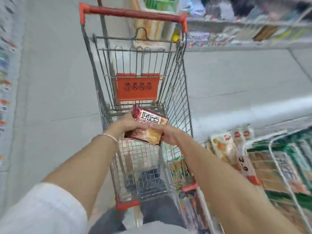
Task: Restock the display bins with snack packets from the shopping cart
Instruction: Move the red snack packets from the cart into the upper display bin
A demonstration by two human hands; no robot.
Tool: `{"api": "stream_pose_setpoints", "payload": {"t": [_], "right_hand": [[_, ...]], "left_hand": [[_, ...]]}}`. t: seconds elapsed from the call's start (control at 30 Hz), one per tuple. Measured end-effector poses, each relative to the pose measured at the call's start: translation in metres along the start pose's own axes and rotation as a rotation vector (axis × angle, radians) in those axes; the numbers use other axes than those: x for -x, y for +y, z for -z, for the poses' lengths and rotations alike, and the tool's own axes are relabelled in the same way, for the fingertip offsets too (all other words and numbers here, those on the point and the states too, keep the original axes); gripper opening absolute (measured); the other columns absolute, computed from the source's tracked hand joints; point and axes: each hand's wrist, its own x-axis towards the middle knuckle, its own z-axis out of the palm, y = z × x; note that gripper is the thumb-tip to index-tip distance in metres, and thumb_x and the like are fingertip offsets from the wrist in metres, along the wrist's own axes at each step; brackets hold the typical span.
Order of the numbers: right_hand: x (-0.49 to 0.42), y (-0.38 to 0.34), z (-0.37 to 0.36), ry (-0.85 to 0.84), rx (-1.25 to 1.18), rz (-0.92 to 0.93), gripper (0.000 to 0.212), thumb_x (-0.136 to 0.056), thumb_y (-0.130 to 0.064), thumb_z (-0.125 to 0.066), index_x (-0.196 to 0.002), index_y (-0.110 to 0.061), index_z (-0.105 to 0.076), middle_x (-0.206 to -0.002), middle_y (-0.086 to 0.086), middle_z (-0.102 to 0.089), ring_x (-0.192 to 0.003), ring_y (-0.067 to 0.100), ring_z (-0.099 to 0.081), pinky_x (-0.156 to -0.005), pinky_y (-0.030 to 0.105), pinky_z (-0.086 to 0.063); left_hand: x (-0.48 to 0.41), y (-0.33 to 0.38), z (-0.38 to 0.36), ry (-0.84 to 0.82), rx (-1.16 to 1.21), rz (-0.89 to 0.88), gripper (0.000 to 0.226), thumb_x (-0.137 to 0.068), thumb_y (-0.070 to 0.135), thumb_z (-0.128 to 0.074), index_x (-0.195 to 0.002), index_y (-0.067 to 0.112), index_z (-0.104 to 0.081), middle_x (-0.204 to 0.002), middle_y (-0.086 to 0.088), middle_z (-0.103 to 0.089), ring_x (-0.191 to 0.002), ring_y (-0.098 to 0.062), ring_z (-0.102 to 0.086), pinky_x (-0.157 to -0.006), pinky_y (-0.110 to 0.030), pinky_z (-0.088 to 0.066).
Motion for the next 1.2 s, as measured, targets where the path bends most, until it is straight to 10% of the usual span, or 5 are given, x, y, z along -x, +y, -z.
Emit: {"api": "stream_pose_setpoints", "payload": {"t": [0.13,0.33,0.43,0.9,1.2], "right_hand": [[0.064,-0.005,-0.016,0.103,-0.091,0.188,0.042,-0.073,-0.022,-0.081,-0.106,-0.002,-0.064,-0.107,0.013,-0.074,-0.105,0.029,-0.069,-0.103,0.048,-0.051],[0.182,-0.007,-0.003,0.288,-0.174,0.428,0.046,-0.085,-0.017,-0.076,-0.125,-0.001,-0.061,-0.108,0.010,-0.075,-0.087,0.021,-0.075,-0.064,0.027,-0.058],[0.257,-0.003,0.016,0.490,-0.154,0.579,0.043,-0.081,-0.019,-0.082,-0.118,-0.003,-0.068,-0.102,0.006,-0.077,-0.084,0.015,-0.074,-0.065,0.024,-0.057],[0.651,0.086,0.140,1.425,-0.064,1.195,0.103,-0.063,-0.047,-0.091,-0.143,-0.019,-0.035,-0.137,-0.002,-0.054,-0.127,0.015,-0.052,-0.108,0.036,-0.044],[0.803,0.202,0.229,1.681,-0.048,1.236,0.104,-0.051,-0.054,-0.094,-0.140,-0.027,-0.047,-0.123,-0.008,-0.069,-0.110,0.011,-0.068,-0.096,0.042,-0.056]], "left_hand": [[0.045,0.033,0.007,-0.011,-0.173,-0.176,0.147,-0.026,0.045,-0.097,-0.152,0.022,-0.025,-0.138,-0.010,-0.054,-0.116,-0.030,-0.061,-0.103,-0.046,-0.049],[0.116,0.107,-0.029,-0.059,-0.301,-0.429,0.109,-0.030,0.042,-0.098,-0.127,0.021,-0.056,-0.115,-0.002,-0.071,-0.105,-0.025,-0.068,-0.096,-0.046,-0.053],[0.169,0.154,-0.068,-0.165,-0.359,-0.580,0.056,-0.063,0.022,-0.093,-0.112,0.017,-0.067,-0.105,-0.002,-0.076,-0.100,-0.024,-0.071,-0.093,-0.042,-0.056],[0.432,0.319,-0.364,-0.582,-0.198,-1.276,0.023,-0.073,0.016,-0.080,-0.093,0.020,-0.071,-0.078,0.006,-0.076,-0.066,-0.007,-0.070,-0.064,-0.023,-0.055],[0.543,0.340,-0.542,-0.575,-0.350,-1.686,0.071,-0.069,0.026,-0.090,-0.130,0.027,-0.054,-0.108,0.014,-0.069,-0.088,0.010,-0.066,-0.085,-0.013,-0.052]]}}
